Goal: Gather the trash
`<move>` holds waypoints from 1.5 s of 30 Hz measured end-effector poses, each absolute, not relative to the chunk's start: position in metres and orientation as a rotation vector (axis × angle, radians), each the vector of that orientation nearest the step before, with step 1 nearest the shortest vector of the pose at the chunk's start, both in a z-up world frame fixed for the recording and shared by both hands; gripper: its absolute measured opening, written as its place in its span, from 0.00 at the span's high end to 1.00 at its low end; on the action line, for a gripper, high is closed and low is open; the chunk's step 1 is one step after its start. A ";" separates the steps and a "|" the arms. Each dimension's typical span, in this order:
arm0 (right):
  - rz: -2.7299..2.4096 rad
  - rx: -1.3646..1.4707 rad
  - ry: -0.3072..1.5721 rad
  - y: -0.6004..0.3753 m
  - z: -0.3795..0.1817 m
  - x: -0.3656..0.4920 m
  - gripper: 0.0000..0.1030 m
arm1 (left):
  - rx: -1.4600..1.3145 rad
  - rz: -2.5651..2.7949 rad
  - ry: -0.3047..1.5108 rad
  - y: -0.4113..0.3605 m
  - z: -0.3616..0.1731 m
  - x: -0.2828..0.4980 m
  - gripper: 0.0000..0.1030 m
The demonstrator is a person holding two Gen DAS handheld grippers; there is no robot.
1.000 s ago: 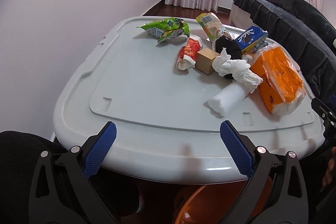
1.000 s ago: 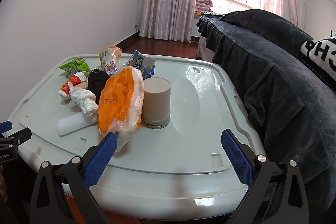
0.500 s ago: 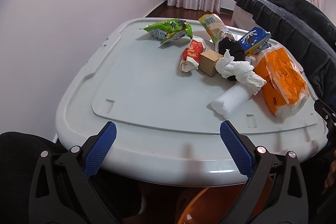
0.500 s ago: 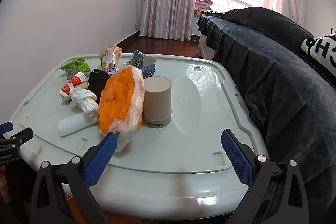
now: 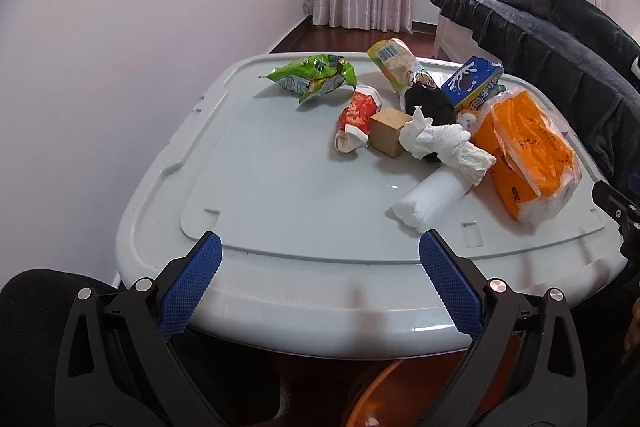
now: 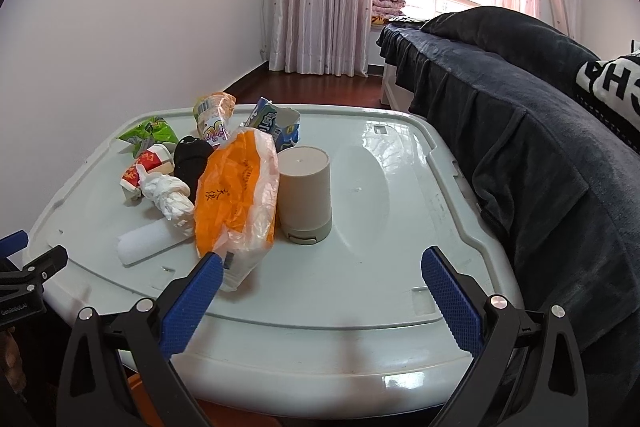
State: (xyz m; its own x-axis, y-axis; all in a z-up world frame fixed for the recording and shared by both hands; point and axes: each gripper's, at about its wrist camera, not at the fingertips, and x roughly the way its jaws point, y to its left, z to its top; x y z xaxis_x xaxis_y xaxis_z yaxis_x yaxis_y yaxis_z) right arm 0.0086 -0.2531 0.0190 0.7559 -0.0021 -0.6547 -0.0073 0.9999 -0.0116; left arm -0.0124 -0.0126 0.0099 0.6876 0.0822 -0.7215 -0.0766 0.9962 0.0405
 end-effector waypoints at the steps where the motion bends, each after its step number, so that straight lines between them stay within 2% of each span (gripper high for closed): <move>1: 0.003 -0.015 0.713 -0.254 0.019 0.009 0.05 | 0.015 0.093 0.804 -0.013 0.010 -0.013 0.06; 33: 0.018 -0.023 0.729 -0.252 0.013 0.011 0.05 | 0.094 0.072 0.741 -0.028 0.017 -0.020 0.06; 45: 0.089 0.181 0.788 -0.251 0.019 0.042 0.05 | 0.061 0.094 0.809 -0.021 0.010 -0.015 0.06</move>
